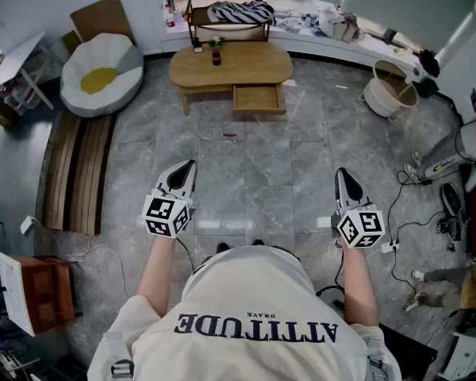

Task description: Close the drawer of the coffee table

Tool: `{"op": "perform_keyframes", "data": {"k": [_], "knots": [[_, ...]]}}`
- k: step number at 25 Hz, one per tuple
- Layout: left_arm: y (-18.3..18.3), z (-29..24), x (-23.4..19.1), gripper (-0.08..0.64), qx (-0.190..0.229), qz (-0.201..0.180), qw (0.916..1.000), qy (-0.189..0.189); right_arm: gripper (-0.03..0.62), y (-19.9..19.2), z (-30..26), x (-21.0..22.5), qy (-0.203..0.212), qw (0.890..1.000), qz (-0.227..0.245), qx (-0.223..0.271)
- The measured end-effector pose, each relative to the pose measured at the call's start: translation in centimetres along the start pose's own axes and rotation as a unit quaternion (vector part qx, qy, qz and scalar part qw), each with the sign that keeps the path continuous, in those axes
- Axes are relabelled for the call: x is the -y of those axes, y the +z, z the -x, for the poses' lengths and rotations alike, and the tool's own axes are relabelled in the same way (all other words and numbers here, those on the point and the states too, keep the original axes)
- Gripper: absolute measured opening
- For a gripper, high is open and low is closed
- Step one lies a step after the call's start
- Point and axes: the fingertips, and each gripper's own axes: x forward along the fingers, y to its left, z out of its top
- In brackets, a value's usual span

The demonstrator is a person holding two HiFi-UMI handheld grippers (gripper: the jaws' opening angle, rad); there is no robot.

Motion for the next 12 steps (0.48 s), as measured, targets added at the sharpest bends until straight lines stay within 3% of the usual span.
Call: {"op": "perform_keyframes", "data": {"k": [12], "knots": [[-0.25, -0.26, 0.22, 0.021, -0.002, 0.001, 1.0000, -0.001, 0.020, 0.03, 0.02, 0.30, -0.001, 1.000, -0.001, 0.000]]}}
